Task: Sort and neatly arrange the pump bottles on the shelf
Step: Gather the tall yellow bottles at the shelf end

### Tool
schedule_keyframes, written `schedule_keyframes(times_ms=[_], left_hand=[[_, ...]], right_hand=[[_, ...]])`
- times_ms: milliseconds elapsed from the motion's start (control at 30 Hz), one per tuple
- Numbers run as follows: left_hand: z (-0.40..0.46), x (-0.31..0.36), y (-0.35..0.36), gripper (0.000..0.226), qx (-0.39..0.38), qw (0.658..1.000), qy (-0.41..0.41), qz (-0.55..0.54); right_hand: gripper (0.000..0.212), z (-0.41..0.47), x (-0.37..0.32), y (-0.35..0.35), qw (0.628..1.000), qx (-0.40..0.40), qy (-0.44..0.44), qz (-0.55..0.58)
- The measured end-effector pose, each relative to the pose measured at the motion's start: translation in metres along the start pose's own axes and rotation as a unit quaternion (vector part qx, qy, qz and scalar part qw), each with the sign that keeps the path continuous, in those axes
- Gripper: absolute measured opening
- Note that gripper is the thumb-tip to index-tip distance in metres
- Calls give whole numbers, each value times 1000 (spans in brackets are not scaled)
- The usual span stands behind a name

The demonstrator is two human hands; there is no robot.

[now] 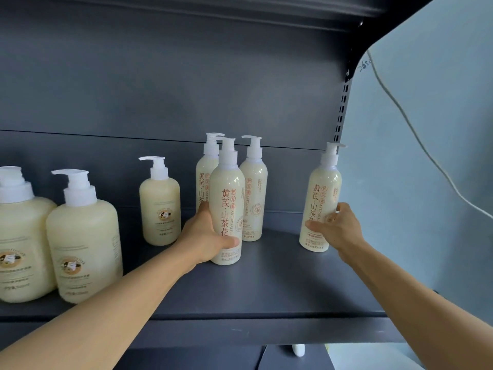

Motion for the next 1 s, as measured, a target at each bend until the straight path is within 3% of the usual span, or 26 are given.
schedule_keyframes(times_ms=[367,1000], left_hand=[[-22,4,-3,74,-42,999,24,-10],[-61,5,-23,68,-102,992,71,-9]], right_hand=[[60,-59,-16,11,996,-74,-51,-27],[57,-129,-33,14,984,-165,-53,-35]])
Point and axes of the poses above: each hand's wrist, its own z-axis towards the middle knuckle, its own y-axis out of the palm, x = y × z, the point moved 4 cm from there along z, towards the middle knuckle, and after that the axes turned 5 degrees about x, right-handed, at the moved point
